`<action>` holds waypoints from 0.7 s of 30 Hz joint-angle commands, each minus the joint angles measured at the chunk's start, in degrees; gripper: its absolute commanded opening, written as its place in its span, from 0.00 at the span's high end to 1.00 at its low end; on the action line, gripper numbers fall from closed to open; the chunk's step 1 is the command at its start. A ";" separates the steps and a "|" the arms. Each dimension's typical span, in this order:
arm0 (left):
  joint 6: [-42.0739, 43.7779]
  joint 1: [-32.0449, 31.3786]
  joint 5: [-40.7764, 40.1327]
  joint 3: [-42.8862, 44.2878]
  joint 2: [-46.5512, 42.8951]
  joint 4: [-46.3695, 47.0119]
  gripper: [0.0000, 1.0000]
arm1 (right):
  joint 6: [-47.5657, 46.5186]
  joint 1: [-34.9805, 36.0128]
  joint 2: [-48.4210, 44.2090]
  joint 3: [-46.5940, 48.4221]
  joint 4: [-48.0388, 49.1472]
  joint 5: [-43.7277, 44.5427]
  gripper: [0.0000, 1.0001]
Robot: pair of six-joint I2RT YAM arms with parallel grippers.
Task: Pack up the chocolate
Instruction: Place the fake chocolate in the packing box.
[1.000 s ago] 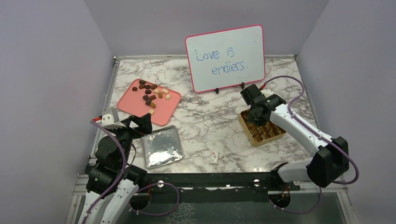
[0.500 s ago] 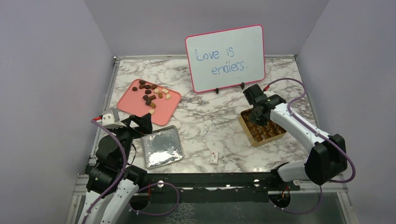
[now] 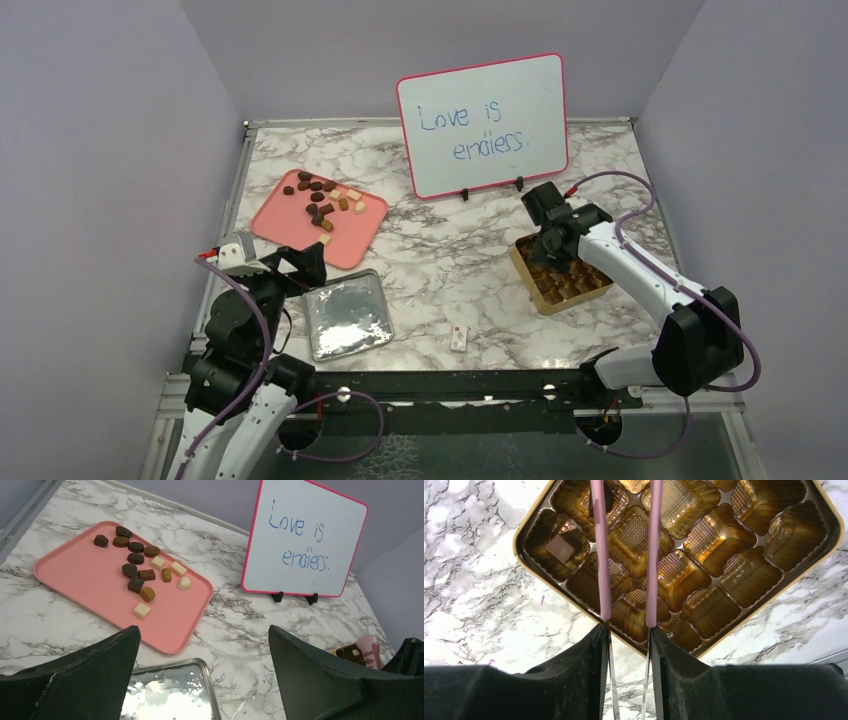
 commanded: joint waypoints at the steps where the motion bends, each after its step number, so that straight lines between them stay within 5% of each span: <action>1: -0.08 0.31 0.40 0.35 -0.24 0.95 0.01 | 1.85 -0.34 -0.45 1.28 -0.68 0.14 0.61; 12: -0.21 0.31 0.50 0.29 -0.32 1.06 0.01 | 1.20 -0.34 -3.55 3.20 -3.78 1.71 0.61; 21: -1.50 0.31 1.56 0.32 1.09 1.29 0.01 | -8.46 -0.34 -9.42 3.72 -0.34 -1.74 0.62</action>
